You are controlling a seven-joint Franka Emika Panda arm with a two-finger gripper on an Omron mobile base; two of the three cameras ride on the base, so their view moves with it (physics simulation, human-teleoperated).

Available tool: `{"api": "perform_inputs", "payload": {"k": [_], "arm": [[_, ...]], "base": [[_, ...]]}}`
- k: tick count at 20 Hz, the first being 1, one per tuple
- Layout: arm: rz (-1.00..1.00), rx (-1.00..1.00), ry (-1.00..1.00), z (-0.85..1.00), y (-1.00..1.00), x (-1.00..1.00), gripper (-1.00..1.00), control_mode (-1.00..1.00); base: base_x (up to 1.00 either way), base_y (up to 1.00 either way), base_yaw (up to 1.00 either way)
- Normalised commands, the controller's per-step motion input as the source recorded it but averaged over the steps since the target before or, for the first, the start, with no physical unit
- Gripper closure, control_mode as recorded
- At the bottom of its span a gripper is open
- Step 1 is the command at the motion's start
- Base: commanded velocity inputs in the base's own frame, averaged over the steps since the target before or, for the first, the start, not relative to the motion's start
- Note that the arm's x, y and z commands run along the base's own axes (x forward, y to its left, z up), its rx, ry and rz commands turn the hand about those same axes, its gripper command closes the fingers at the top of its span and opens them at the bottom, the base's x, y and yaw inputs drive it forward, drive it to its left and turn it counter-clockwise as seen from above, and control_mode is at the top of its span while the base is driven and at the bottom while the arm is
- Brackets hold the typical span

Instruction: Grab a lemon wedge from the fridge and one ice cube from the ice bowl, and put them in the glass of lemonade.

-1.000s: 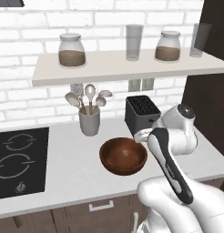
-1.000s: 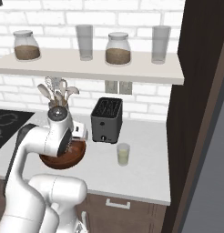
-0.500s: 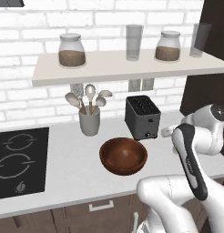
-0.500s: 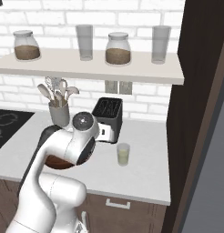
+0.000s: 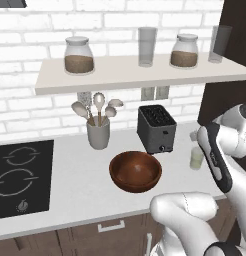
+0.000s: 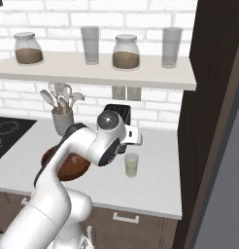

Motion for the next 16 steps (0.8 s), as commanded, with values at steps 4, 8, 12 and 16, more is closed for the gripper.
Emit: {"api": "perform_inputs", "payload": {"k": [4,8,12,16], "arm": [[-0.01,-0.06,0.27,-0.14,-0.07,0.57,1.0,-1.0],[-0.01,0.0,0.05,-0.47,-0.16,0.18,1.0,-1.0],[-0.03,0.0,0.03,-0.51,-0.15,0.07,1.0,-1.0],[-0.02,0.0,0.0,-0.49,-0.13,0.05,1.0,-1.0]], "base": [[0.0,0.0,0.0],[0.0,0.0,0.0],[0.0,0.0,0.0],[0.0,0.0,0.0]]}}
